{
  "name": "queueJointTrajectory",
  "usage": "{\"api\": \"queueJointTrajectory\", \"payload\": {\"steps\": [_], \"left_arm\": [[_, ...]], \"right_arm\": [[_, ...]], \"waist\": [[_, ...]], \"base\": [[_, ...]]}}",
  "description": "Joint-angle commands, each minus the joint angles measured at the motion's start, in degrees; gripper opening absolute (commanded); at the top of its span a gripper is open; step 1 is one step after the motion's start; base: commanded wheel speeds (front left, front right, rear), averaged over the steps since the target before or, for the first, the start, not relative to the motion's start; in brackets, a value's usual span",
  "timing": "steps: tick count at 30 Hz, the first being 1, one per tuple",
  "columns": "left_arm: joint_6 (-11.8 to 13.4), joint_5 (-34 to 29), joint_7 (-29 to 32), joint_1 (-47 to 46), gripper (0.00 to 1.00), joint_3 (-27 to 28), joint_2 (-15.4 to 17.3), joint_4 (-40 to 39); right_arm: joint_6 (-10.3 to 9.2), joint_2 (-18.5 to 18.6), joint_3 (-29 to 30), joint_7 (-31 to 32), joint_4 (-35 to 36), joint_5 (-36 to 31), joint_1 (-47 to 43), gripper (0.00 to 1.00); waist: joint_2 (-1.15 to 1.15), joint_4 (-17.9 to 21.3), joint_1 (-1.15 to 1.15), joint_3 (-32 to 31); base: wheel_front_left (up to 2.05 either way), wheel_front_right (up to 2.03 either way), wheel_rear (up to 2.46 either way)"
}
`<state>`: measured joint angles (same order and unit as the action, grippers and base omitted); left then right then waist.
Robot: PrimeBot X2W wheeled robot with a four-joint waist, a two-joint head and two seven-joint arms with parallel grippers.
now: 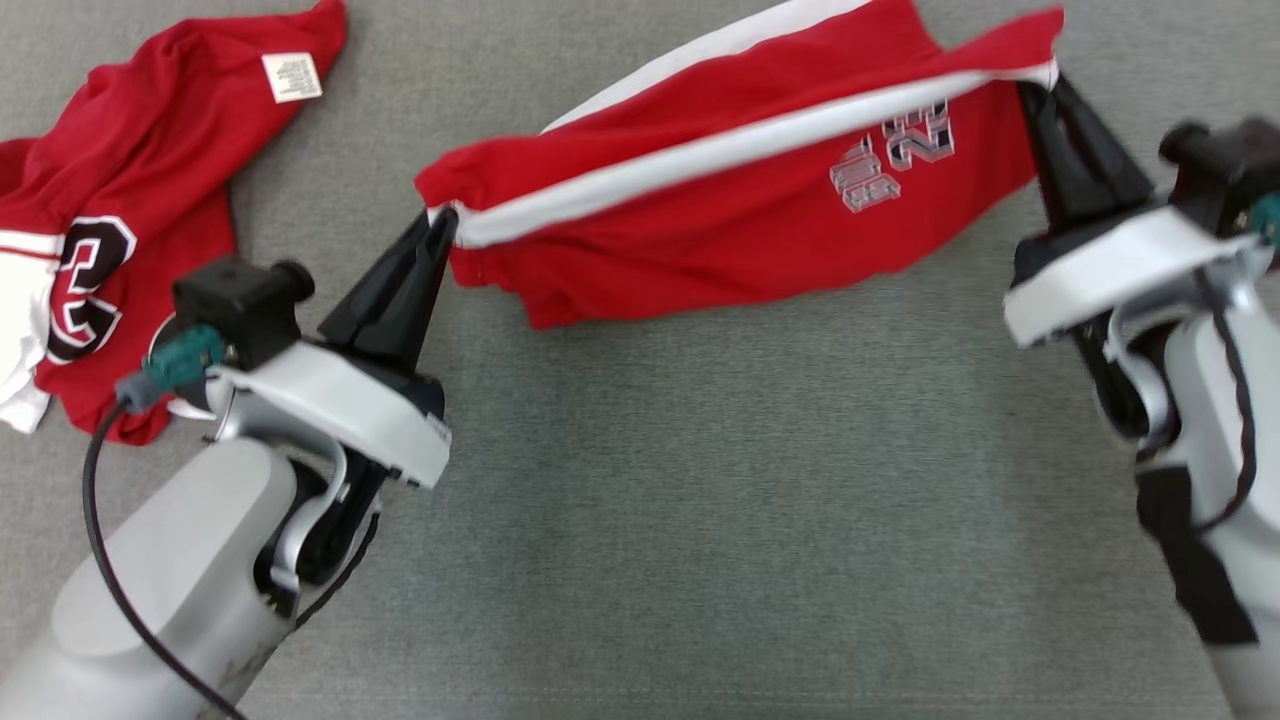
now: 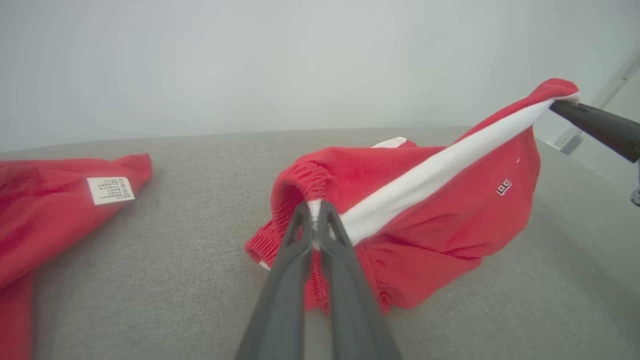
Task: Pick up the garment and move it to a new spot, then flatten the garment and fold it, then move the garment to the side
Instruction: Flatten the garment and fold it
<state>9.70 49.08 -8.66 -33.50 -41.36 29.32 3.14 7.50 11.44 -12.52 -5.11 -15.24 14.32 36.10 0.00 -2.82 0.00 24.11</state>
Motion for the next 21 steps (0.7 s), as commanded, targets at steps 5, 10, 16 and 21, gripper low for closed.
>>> {"api": "queueJointTrajectory", "payload": {"steps": [5, 10, 16, 21], "left_arm": [[-4.98, 3.16, 0.36, -8.79, 0.0, 2.79, -3.06, 8.56], [-9.66, 4.7, 1.4, -13.82, 0.0, 1.12, -8.15, 16.25], [-13.63, 4.74, 0.41, -18.65, 0.11, -0.24, -12.39, 24.34], [-15.18, 3.08, -2.33, -21.08, 1.0, -1.35, -13.86, 27.76]], "right_arm": [[-0.01, 1.84, -4.89, -0.98, -13.21, 1.79, 15.29, 0.0], [-0.01, 2.9, -8.37, -1.24, -23.91, 3.05, 22.8, 0.0], [-0.01, 3.59, -12.0, -2.6, -33.31, 5.29, 28.42, 0.0], [-0.01, 3.51, -13.7, -4.62, -38.7, 7.0, 30.94, 1.0]], "waist": [[0.0, -5.04, 0.0, 5.01], [0.0, -7.83, 0.0, 7.53], [0.0, -9.29, 0.0, 8.93], [0.0, -9.39, 0.0, 8.69]], "base": [[0.0, 0.0, 0.0], [0.0, 0.0, 0.0], [0.0, 0.0, 0.0], [0.0, 0.0, 0.0]]}}
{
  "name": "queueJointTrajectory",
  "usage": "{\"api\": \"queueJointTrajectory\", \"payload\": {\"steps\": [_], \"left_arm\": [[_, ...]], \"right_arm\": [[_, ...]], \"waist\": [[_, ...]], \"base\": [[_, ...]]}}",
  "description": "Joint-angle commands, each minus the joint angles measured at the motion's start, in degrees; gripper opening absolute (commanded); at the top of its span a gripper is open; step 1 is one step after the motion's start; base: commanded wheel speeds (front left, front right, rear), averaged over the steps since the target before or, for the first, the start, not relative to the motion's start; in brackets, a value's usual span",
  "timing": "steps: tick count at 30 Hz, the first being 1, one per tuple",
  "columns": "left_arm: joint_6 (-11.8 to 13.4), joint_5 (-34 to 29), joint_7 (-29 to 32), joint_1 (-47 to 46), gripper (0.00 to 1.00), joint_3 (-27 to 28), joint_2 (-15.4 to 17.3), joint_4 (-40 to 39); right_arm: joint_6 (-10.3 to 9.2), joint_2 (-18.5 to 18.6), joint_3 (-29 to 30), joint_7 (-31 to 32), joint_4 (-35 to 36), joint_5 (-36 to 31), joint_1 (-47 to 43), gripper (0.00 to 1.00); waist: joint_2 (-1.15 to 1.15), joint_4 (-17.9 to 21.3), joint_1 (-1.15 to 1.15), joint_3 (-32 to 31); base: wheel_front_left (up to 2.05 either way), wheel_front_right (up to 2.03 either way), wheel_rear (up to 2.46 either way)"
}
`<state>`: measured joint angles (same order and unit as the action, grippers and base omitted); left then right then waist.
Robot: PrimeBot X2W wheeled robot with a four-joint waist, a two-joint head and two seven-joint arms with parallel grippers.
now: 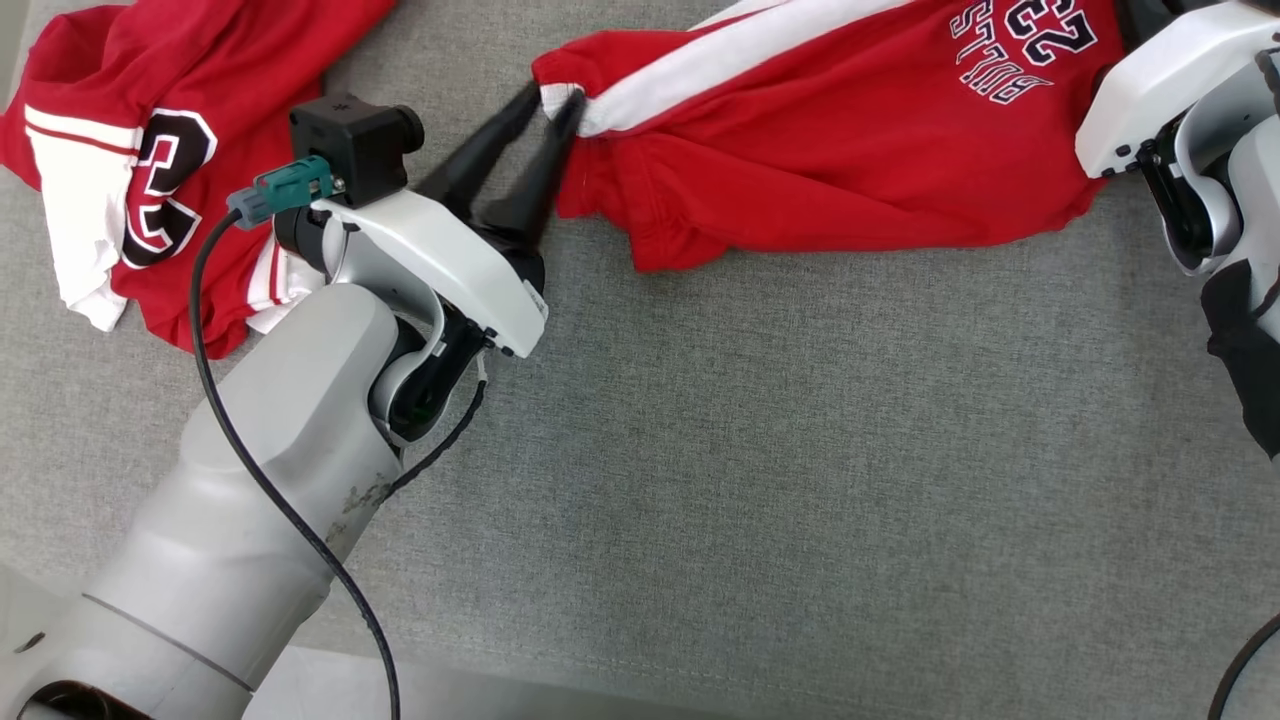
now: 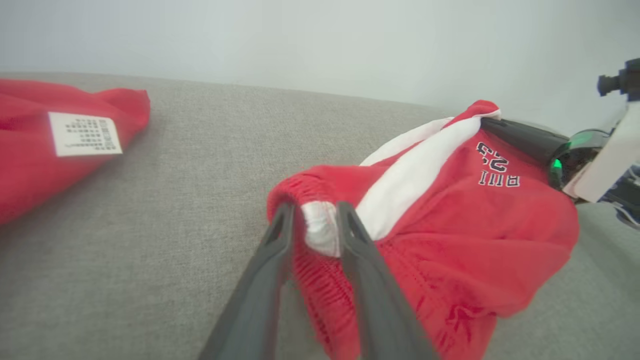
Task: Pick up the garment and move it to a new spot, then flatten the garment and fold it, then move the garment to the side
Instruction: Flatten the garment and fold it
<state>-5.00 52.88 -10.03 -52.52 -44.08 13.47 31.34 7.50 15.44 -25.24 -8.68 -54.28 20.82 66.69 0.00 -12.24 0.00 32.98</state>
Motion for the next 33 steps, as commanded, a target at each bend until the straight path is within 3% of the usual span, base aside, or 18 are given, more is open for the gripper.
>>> {"api": "queueJointTrajectory", "payload": {"steps": [1, 6, 12, 18, 22, 28, 33], "left_arm": [[-0.48, -0.72, -0.97, -2.05, 1.0, 1.38, 1.98, -0.44], [0.76, -4.87, -3.68, -1.81, 1.0, 0.65, 2.75, -0.77], [6.67, -10.8, -4.82, 3.75, 1.0, 1.22, 5.58, -6.41], [13.64, -14.49, -4.95, 12.4, 1.0, 4.31, 9.42, -15.18], [16.88, -14.88, -4.96, 18.32, 1.0, 6.66, 11.51, -20.43], [20.59, -14.81, -4.96, 25.42, 1.0, 9.15, 13.71, -26.17], [22.05, -13.96, -4.82, 28.81, 1.0, 9.67, 14.56, -28.31]], "right_arm": [[-0.01, -0.49, -0.98, -1.05, 0.34, 0.5, 0.35, 1.0], [-0.01, -0.2, -2.93, -3.55, -1.83, 2.5, 0.52, 1.0], [-0.01, 0.91, -2.25, -6.07, 0.24, 4.8, -4.28, 1.0], [-0.01, 1.81, 4.92, -6.29, 10.63, 3.19, -13.49, 1.0], [-0.01, 0.01, 9.76, -6.3, 18.0, 0.22, -21.44, 1.0], [-0.01, -3.19, 14.22, -6.3, 22.65, -2.26, -29.22, 1.0], [-0.01, -4.32, 15.5, -6.31, 22.85, -2.5, -31.85, 1.0]], "waist": [[0.0, 0.04, 0.0, -0.18], [0.0, 0.35, 0.0, -1.45], [0.0, 1.02, 0.0, -4.84], [0.0, 2.23, 0.0, -7.68], [0.0, 3.32, 0.0, -9.05], [0.0, 4.66, 0.0, -10.3], [0.0, 4.88, 0.0, -11.04]], "base": [[0.0, 0.0, 0.0], [0.0, 0.0, 0.0], [0.0, 0.0, 0.0], [0.0, 0.0, 0.0], [0.0, 0.0, 0.0], [0.0, 0.0, 0.0], [0.0, 0.0, 0.0]]}}
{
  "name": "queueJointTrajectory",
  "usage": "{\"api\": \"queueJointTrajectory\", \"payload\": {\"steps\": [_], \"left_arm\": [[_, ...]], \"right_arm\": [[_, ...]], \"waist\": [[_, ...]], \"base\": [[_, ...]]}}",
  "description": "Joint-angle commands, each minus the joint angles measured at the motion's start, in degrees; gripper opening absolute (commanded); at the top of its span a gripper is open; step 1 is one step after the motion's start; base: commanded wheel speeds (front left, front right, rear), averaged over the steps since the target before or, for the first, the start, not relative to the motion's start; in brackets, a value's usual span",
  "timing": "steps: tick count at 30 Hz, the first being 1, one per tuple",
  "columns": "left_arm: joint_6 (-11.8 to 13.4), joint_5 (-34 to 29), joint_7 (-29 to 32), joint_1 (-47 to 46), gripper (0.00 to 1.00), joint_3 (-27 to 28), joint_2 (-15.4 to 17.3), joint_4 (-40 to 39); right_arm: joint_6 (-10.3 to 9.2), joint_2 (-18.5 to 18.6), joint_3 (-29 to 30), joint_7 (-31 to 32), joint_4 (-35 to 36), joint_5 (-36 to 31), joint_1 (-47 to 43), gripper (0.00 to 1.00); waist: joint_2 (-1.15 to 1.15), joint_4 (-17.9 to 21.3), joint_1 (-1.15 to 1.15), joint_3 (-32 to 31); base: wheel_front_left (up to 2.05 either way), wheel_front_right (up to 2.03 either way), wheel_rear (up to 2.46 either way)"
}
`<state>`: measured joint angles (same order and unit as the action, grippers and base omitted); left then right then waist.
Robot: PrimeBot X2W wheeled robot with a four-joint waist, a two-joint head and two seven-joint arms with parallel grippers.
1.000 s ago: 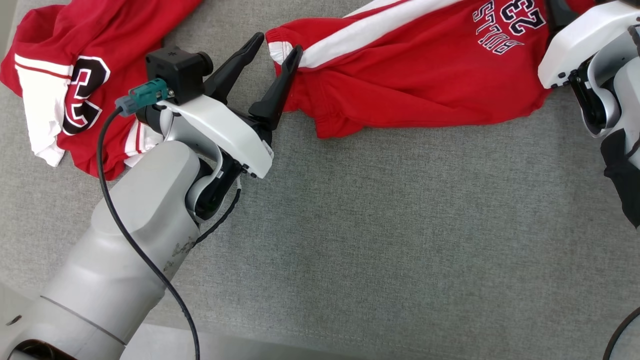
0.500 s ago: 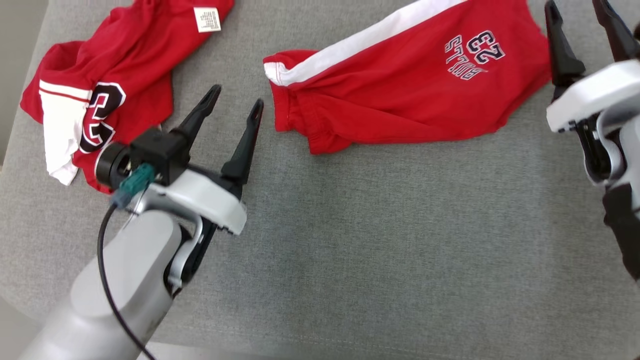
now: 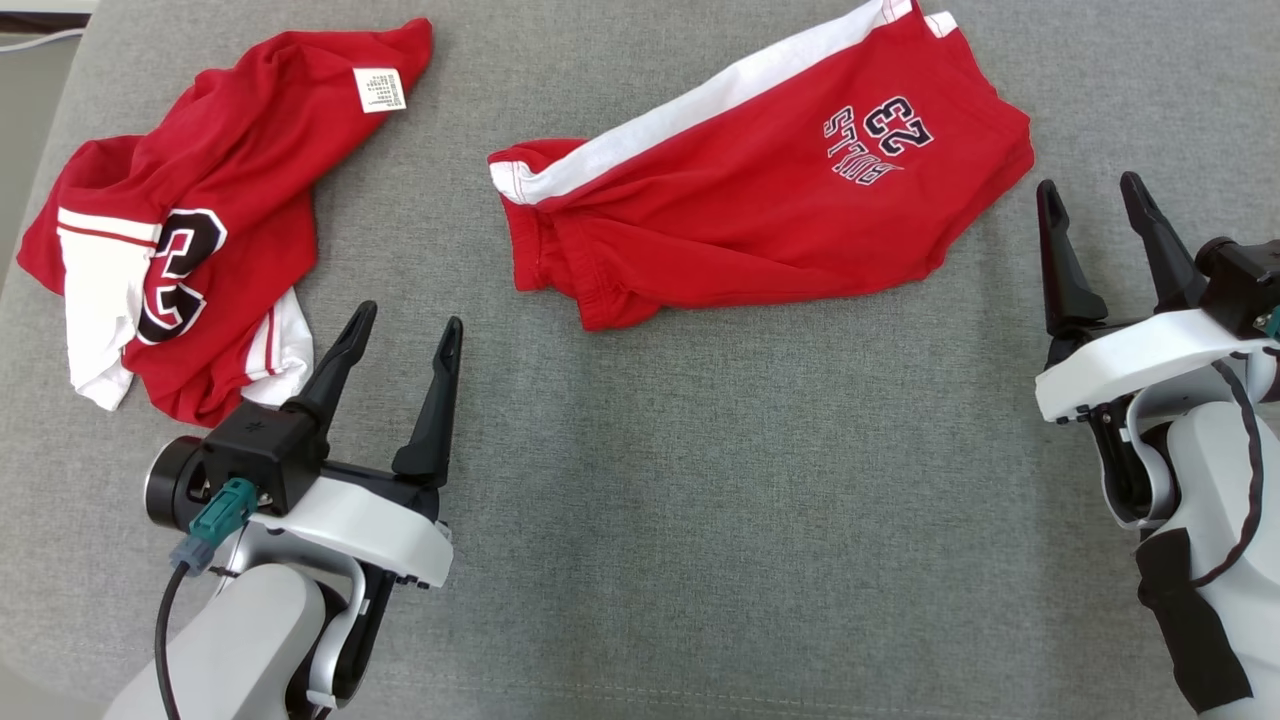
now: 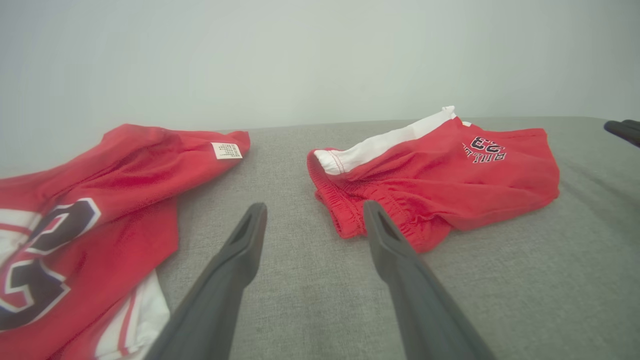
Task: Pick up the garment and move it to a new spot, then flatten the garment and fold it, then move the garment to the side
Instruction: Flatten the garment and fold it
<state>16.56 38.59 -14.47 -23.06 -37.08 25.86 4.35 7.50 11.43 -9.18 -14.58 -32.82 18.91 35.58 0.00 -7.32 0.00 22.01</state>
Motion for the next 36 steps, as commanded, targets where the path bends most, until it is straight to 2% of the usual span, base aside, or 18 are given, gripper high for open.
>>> {"api": "queueJointTrajectory", "payload": {"steps": [1, 9, 13, 23, 30, 34, 35, 36], "left_arm": [[0.6, 0.38, -0.28, -0.39, 1.0, 2.65, 2.29, -1.55], [0.3, 0.24, 0.43, -0.77, 1.0, 1.59, 2.02, -2.58], [-0.26, -0.05, 0.5, -1.42, 1.0, 0.62, 1.22, -2.59], [-1.95, -0.91, 0.31, -3.67, 1.0, -1.81, -1.9, -1.33], [-3.06, -1.38, 0.03, -5.01, 1.0, -2.35, -3.34, -0.14], [-3.65, -1.28, -0.1, -5.45, 1.0, -2.28, -4.02, 0.56], [-3.8, -1.26, -0.13, -5.52, 1.0, -2.25, -4.13, 0.74], [-3.91, -1.25, -0.16, -5.57, 1.0, -2.19, -4.22, 0.91]], "right_arm": [[-0.01, -0.4, -0.51, -0.41, 1.03, -0.47, -0.89, 1.0], [-0.01, 0.31, -1.43, 1.27, -3.28, 3.7, 1.12, 1.0], [-0.01, 1.0, -1.85, 4.24, -5.36, 7.11, 2.74, 1.0], [-0.01, 3.18, -2.89, 16.96, -8.43, 18.9, 8.5, 1.0], [-0.01, 2.85, -1.64, 21.15, -11.02, 22.71, 11.66, 1.0], [-0.01, 2.33, -1.66, 21.29, -11.58, 24.15, 13.07, 1.0], [-0.01, 2.39, -1.78, 20.97, -11.78, 24.12, 13.31, 0.82], [-0.01, 2.37, -1.89, 20.6, -11.94, 24.17, 13.56, 0.36]], "waist": [[0.0, -0.09, 0.0, -0.22], [0.0, -1.66, 0.0, -0.64], [0.0, -2.44, 0.0, -0.56], [0.0, -4.84, 0.0, 1.04], [0.0, -6.15, 0.0, 2.04], [0.0, -6.9, 0.0, 2.48], [0.0, -7.02, 0.0, 2.55], [0.0, -7.09, 0.0, 2.63]], "base": [[0.0, 0.0, 0.0], [0.0, 0.0, 0.0], [0.0, 0.0, 0.0], [0.0, 0.0, 0.0], [0.0, 0.0, 0.0], [0.0, 0.0, 0.0], [0.0, 0.0, 0.0], [0.0, 0.0, 0.0]]}}
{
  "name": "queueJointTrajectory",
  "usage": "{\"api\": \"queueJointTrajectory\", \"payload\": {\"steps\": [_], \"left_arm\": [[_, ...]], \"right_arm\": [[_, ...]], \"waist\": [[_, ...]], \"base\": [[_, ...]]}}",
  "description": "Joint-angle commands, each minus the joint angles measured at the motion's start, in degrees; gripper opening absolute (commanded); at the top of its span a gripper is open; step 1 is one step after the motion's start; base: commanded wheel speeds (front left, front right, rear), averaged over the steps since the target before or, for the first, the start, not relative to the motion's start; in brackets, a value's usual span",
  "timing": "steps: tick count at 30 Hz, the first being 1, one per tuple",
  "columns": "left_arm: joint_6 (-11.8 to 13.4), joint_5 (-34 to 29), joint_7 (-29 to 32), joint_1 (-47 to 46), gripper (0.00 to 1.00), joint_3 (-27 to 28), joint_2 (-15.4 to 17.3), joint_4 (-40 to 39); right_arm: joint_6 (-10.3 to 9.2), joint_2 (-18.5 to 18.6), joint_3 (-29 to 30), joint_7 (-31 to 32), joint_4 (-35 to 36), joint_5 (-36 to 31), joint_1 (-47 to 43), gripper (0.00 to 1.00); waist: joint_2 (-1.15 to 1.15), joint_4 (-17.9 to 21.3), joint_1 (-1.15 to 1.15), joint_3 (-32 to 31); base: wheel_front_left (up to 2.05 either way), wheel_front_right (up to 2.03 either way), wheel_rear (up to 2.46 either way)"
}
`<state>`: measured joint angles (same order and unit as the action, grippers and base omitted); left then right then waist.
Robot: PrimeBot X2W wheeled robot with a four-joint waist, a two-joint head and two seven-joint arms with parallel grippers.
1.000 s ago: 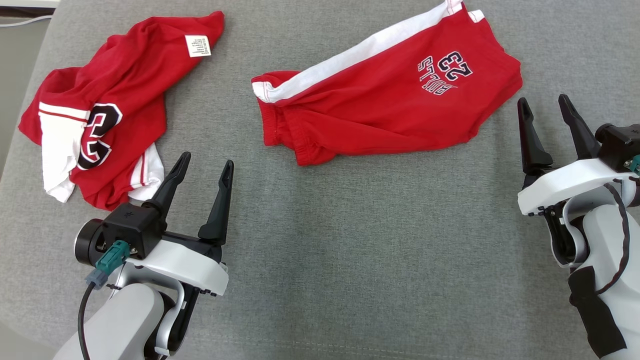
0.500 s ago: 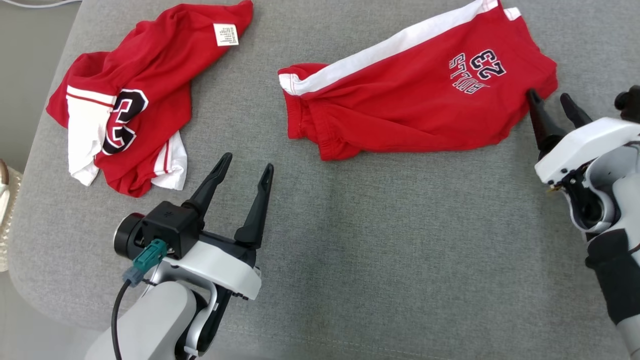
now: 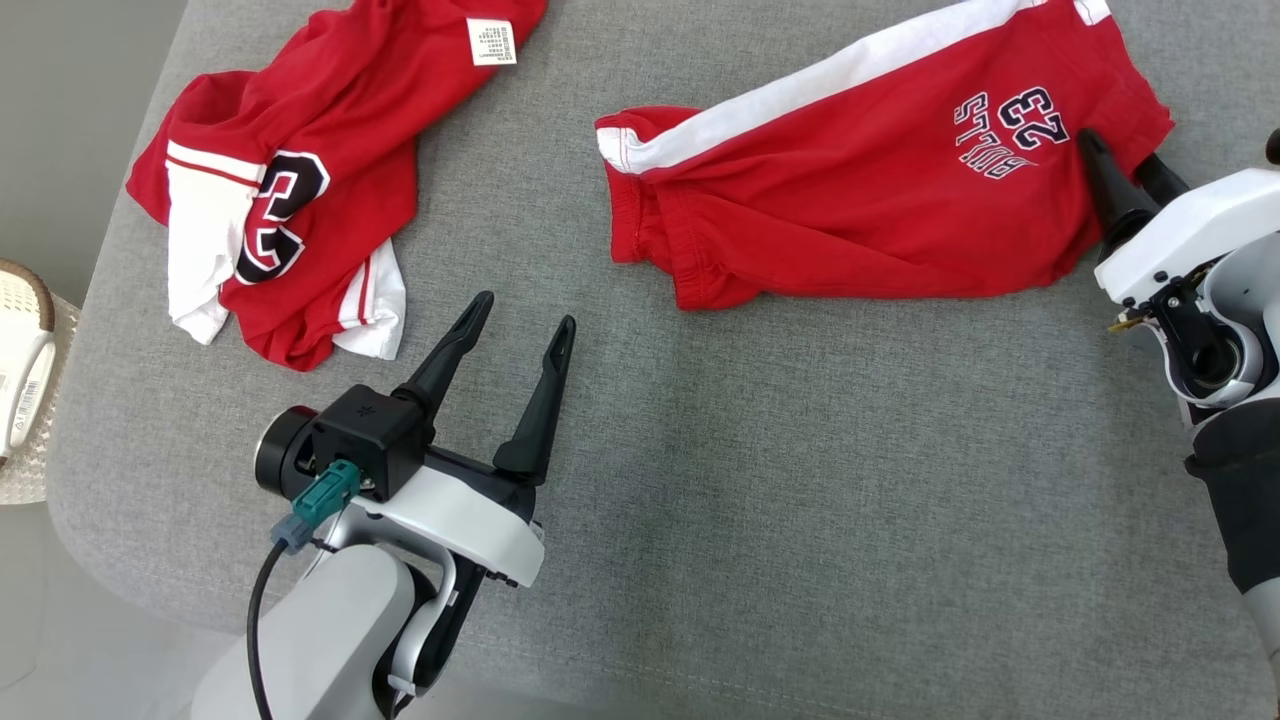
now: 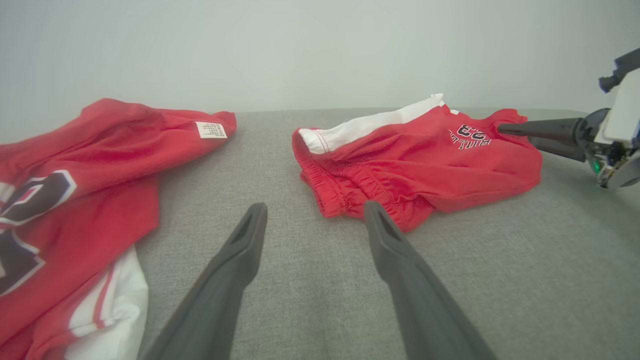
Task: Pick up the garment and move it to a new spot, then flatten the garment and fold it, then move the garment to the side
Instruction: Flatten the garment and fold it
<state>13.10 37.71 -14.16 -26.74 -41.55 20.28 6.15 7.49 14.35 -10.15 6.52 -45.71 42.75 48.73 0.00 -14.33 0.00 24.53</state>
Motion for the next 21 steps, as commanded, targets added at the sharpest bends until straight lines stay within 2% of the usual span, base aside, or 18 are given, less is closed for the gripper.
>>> {"api": "queueJointTrajectory", "payload": {"steps": [1, 6, 10, 21], "left_arm": [[-0.56, -0.33, -0.5, -1.94, 1.0, 2.34, 1.24, -0.75], [-1.01, -0.17, -0.61, -1.77, 1.0, 2.71, 0.92, -0.1], [-1.0, -0.23, -0.68, -1.18, 1.0, 3.13, 1.11, 0.06], [-0.44, -0.32, -0.38, -0.06, 1.0, 3.11, 2.09, -0.64]], "right_arm": [[0.0, -0.62, -0.76, -1.28, 0.86, 0.55, 0.62, 0.0], [0.0, -0.38, 0.04, -4.01, -0.43, 1.4, 0.29, 0.0], [0.0, 0.31, 2.82, -6.96, -0.41, 4.52, -2.83, 0.0], [0.0, 3.14, 12.64, -13.67, 6.95, 12.34, -18.06, 0.0]], "waist": [[0.0, -0.16, 0.0, 0.18], [0.0, -0.02, 0.0, 0.01], [0.0, 1.03, 0.0, -0.58], [0.0, 4.5, 0.0, -1.95]], "base": [[0.0, 0.0, 0.0], [0.0, 0.0, 0.0], [0.0, 0.0, 0.0], [0.0, 0.0, 0.0]]}}
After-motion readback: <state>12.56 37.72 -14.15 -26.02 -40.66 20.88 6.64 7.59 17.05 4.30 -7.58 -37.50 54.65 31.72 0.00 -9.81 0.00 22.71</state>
